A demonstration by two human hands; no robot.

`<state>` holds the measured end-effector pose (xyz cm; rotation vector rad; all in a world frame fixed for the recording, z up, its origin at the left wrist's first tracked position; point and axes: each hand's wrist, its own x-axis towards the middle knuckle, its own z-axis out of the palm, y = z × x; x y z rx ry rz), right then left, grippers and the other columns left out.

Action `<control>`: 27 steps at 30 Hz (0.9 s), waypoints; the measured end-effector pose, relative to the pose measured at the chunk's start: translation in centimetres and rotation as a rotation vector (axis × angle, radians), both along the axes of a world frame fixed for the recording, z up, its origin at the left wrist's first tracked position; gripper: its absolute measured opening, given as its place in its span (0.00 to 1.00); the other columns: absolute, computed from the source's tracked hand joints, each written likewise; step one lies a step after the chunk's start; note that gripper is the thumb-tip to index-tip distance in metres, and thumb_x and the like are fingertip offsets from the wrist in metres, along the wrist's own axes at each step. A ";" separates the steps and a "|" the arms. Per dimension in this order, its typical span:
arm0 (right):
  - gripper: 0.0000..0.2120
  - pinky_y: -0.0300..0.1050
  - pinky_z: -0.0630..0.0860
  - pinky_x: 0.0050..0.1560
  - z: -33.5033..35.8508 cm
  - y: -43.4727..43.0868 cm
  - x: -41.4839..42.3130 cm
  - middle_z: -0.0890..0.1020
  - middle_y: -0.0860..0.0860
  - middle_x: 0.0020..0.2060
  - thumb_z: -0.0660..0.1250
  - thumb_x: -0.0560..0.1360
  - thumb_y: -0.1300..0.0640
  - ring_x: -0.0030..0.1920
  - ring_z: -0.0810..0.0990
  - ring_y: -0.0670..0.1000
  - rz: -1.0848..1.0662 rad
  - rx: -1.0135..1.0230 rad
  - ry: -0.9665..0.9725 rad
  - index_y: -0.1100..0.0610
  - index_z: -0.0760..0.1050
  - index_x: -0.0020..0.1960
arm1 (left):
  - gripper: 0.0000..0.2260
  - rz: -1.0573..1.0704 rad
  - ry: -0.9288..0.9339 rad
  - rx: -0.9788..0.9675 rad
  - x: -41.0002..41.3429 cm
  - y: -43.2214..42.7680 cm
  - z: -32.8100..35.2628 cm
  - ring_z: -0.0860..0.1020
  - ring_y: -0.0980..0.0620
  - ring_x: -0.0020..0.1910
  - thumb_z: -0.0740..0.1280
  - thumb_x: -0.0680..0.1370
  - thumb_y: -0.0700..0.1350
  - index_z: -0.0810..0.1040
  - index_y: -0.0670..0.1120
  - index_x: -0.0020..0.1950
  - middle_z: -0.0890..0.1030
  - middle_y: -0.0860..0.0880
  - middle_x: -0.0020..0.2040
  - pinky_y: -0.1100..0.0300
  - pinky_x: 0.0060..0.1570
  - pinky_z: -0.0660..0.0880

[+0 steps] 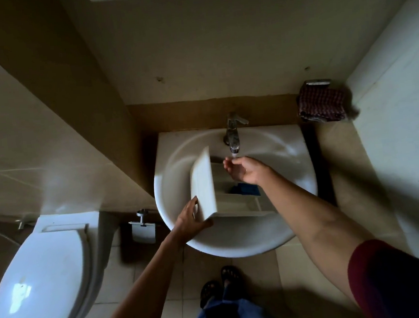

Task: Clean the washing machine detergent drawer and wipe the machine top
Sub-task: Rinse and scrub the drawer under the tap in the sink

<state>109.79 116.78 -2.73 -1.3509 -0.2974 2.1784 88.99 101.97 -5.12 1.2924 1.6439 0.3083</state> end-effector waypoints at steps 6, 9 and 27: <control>0.13 0.44 0.81 0.49 2.9 0.1 1.8 0.85 0.57 0.47 0.54 0.80 0.70 0.47 0.84 0.52 0.887 0.044 -0.053 0.65 0.74 0.58 | 0.33 -0.006 -0.047 -0.011 -0.3 0.0 1.6 0.76 0.46 0.58 0.71 0.67 0.62 0.73 0.44 0.66 0.79 0.47 0.60 0.51 0.58 0.73; 0.16 0.47 0.78 0.56 3.9 0.9 1.9 0.81 0.63 0.55 0.51 0.81 0.68 0.52 0.82 0.55 0.794 0.028 -0.211 0.70 0.71 0.64 | 0.31 0.023 -0.068 0.040 -0.8 0.1 2.0 0.79 0.45 0.47 0.65 0.62 0.67 0.79 0.45 0.54 0.81 0.44 0.48 0.49 0.49 0.74; 0.20 0.38 0.71 0.47 1.0 0.8 -1.5 0.76 0.57 0.65 0.53 0.82 0.52 0.62 0.76 0.48 -0.255 -0.014 -0.151 0.63 0.71 0.67 | 0.23 0.194 -0.011 0.070 -2.6 1.5 5.3 0.78 0.59 0.33 0.65 0.67 0.69 0.83 0.50 0.40 0.83 0.50 0.36 0.62 0.37 0.71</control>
